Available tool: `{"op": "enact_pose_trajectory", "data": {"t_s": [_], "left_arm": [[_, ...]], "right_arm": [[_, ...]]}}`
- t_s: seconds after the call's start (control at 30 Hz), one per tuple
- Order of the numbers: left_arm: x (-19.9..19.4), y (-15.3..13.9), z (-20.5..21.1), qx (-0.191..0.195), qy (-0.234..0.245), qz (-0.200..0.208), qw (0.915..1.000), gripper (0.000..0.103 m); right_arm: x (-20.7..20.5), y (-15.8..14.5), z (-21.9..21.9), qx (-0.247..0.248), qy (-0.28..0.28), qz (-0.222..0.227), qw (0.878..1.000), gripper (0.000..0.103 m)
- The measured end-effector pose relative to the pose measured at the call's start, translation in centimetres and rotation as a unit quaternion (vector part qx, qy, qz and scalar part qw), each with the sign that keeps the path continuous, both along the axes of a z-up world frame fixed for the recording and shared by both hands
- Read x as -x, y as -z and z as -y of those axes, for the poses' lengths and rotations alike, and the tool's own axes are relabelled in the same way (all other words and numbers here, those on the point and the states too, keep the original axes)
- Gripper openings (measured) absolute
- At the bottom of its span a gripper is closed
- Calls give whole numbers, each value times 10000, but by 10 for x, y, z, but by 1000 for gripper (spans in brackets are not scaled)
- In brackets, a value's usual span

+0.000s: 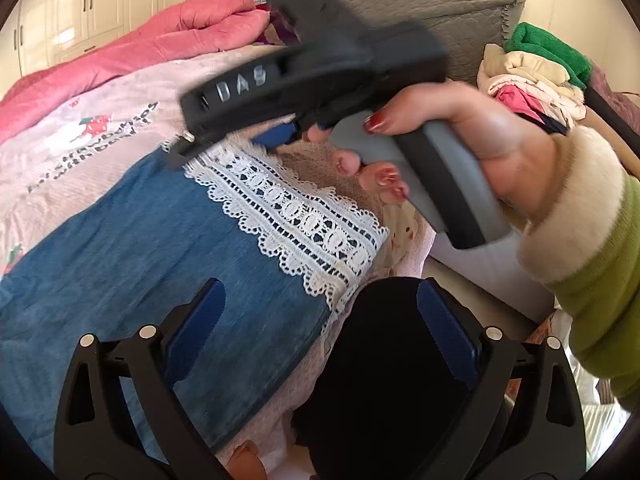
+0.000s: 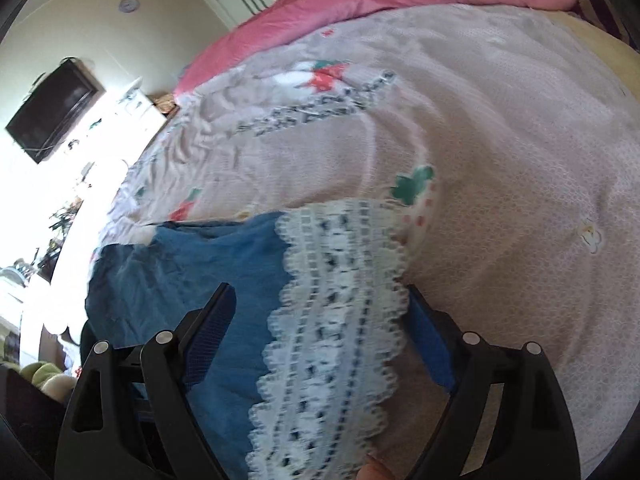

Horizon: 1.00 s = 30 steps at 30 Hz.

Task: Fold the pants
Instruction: 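Fold the lace-trimmed edge with the right gripper toward the left gripper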

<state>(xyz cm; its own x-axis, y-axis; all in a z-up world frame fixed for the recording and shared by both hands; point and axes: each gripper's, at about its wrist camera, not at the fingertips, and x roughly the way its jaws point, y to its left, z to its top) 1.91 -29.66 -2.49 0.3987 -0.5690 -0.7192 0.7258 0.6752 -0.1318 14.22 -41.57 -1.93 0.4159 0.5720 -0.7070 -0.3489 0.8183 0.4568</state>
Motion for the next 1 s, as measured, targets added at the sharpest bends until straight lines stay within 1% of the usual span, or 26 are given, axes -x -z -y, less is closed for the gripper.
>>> {"op": "enact_pose_trajectory", "data": {"t_s": [0.07, 0.13, 0.17, 0.23, 0.33, 0.37, 0.43, 0.5, 0.53, 0.57, 0.6, 0.63, 0.7, 0.73, 0.77, 0.8, 0.83, 0.87, 0.9, 0.93, 0.97, 1.0], "left_arm": [[-3, 4, 5, -41, 4, -17, 10000, 90], [-4, 9, 10, -119, 17, -26, 9999, 90], [-5, 13, 13, -161, 12, -69, 9998, 89], [-7, 18, 16, -222, -12, -128, 9997, 85], [-6, 22, 19, -361, 9, -70, 9993, 79], [-7, 23, 21, -409, 9, -41, 9992, 76], [-8, 24, 27, -487, 5, 48, 9988, 71], [-7, 24, 31, -612, -5, 146, 9980, 65], [-7, 25, 33, -683, -6, 189, 9975, 64], [-7, 27, 35, -766, -27, 231, 9968, 60], [-8, 28, 36, -804, -67, 263, 9964, 56], [-8, 29, 37, -839, -83, 288, 9960, 55], [-6, 30, 40, -959, -102, 398, 9945, 48], [-4, 30, 41, -1013, -96, 468, 9937, 46], [-2, 30, 41, -1084, -90, 548, 9925, 41], [0, 30, 42, -1100, -89, 589, 9921, 34], [1, 29, 42, -1081, -79, 594, 9923, 30], [1, 27, 42, -1056, -64, 575, 9927, 25], [2, 26, 40, -1021, -63, 556, 9932, 20], [2, 24, 37, -949, -52, 515, 9941, 17], [2, 22, 34, -913, -40, 493, 9946, 13], [2, 20, 31, -846, -32, 457, 9954, 10]], "right_arm": [[5, -6, -7, 112, -113, 125, 9998, 83], [2, -4, -10, 207, -187, 70, 9996, 84], [-2, -1, -11, 273, -138, 10, 9995, 83], [-5, 0, -10, 236, -85, -53, 9997, 82], [0, -15, -5, 82, -97, 337, 9994, 82], [-1, -15, -4, 39, -96, 336, 9994, 82], [-6, -10, -8, 124, -124, 115, 9998, 82], [-8, -3, -16, 197, -342, -50, 9992, 82], [-8, 2, -21, 325, -413, -122, 9985, 82], [-10, 7, -25, 483, -430, -173, 9978, 82], [-11, 9, -26, 487, -424, -199, 9977, 82], [-13, 11, -25, 447, -395, -218, 9980, 82], [-19, 12, -21, 299, -305, -296, 9986, 82], [-20, 13, -20, 265, -276, -312, 9988, 79], [-22, 14, -20, 296, -219, -329, 9988, 69], [-23, 14, -19, 345, -162, -343, 9987, 62], [-23, 14, -16, 342, -105, -357, 9987, 47], [-23, 12, -11, 242, -48, -392, 9989, 34], [-23, 12, -5, 142, 4, -430, 9990, 28], [-23, 12, -2, 58, 40, -477, 9988, 24], [-22, 12, 0, 40, 44, -486, 9988, 24], [-21, 11, 0, 60, 36, -471, 9989, 24]]}}
